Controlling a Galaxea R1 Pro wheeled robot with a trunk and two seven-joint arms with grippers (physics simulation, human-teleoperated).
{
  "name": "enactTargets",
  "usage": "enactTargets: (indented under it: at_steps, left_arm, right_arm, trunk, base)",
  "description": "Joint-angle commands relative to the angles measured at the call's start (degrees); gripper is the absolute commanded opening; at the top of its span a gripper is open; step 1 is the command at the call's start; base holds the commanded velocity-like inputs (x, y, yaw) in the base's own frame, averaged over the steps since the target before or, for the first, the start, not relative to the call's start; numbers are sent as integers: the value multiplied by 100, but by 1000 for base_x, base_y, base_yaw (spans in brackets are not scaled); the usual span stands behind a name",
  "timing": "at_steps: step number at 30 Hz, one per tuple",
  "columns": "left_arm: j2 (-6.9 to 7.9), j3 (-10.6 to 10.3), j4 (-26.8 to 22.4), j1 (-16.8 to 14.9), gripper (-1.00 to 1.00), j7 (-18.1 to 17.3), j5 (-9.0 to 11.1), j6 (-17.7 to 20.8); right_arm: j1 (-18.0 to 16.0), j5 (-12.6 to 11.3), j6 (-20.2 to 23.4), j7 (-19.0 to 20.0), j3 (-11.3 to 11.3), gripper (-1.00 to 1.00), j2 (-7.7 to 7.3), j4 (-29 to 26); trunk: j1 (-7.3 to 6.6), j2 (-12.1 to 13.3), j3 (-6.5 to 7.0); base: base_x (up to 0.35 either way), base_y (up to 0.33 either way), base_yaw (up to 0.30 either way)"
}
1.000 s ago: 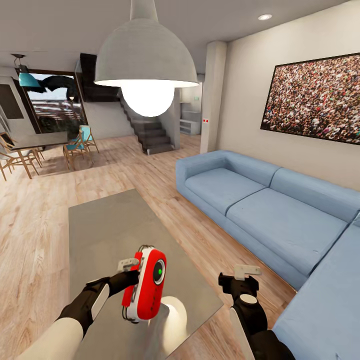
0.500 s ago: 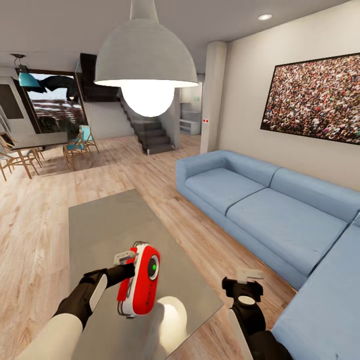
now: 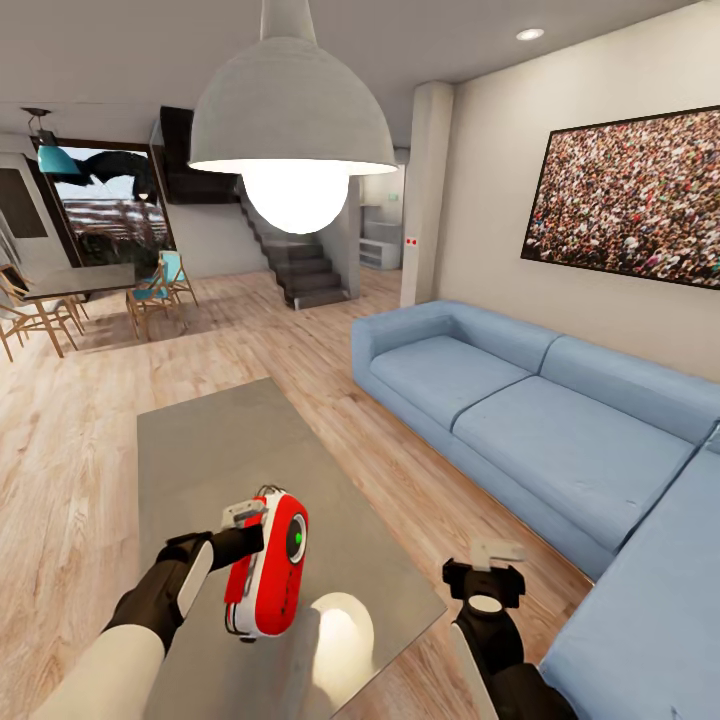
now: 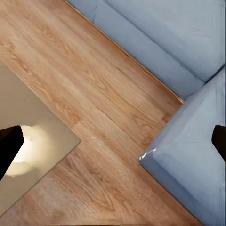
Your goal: Turn on the radio receiver that's on the table in the living room.
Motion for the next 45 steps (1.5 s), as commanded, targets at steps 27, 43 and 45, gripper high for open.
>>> enactTargets:
  at_steps: [27,43,45]
  left_arm:
    - [-393,539,-549,7,-100,2844,79,727]
    - [-531,524,-630,7,-100,3676,90,1164]
    - [-531,521,-630,7,-100,3696,91,1159]
  right_arm:
    - [0,1,-25,-352,38,100,0,209]
    - [0,-5,-19,-348,61,100,0,291]
    - [0,-5,-23,-345,61,100,0,324]
  trunk:
    - [0,-1,0]
    - [0,-1,0]
    - [0,-1,0]
  base:
    - [0,0,0]
    - [0,0,0]
    - [0,0,0]
